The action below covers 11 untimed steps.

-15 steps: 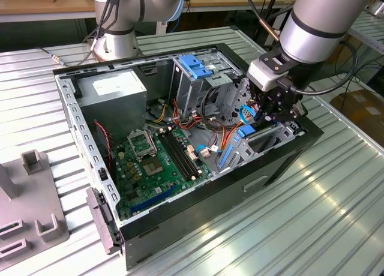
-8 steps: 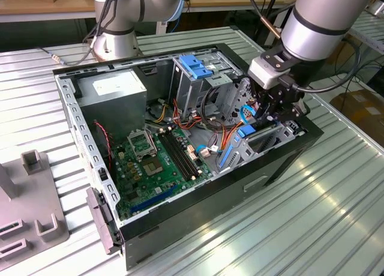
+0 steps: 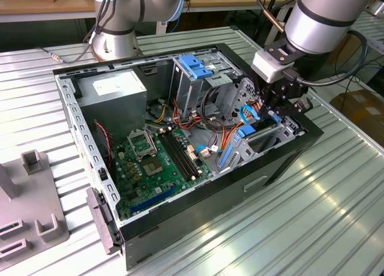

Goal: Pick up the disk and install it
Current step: 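Insert the second disk wire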

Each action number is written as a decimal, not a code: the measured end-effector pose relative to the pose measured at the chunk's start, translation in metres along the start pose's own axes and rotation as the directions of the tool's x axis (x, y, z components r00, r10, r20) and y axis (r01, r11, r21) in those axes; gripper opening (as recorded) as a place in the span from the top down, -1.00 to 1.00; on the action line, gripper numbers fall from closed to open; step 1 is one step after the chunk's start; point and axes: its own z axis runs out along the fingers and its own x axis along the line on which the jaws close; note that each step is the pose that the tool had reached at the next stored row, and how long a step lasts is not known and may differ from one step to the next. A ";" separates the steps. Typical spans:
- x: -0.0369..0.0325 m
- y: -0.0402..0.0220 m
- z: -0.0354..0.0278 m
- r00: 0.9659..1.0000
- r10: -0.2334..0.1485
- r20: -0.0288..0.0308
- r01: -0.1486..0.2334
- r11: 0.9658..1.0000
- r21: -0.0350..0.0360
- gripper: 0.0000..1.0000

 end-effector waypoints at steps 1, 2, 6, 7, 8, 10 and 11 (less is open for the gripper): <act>0.0000 0.0000 -0.0001 1.000 0.000 0.000 0.000 1.000 0.000 0.69; 0.0000 0.0000 -0.0001 1.000 0.000 0.000 0.000 1.000 0.000 0.80; 0.0000 -0.0001 -0.0003 1.000 0.000 0.000 0.000 1.000 0.000 0.80; 0.0000 0.0000 -0.0003 1.000 0.000 0.000 0.000 1.000 0.000 0.80; 0.0000 0.0000 -0.0004 1.000 0.000 0.000 0.000 1.000 0.000 0.80; 0.0000 -0.0001 -0.0004 1.000 0.000 0.000 0.000 1.000 0.000 0.80; 0.0000 -0.0001 -0.0005 1.000 0.000 0.000 0.000 1.000 0.000 0.80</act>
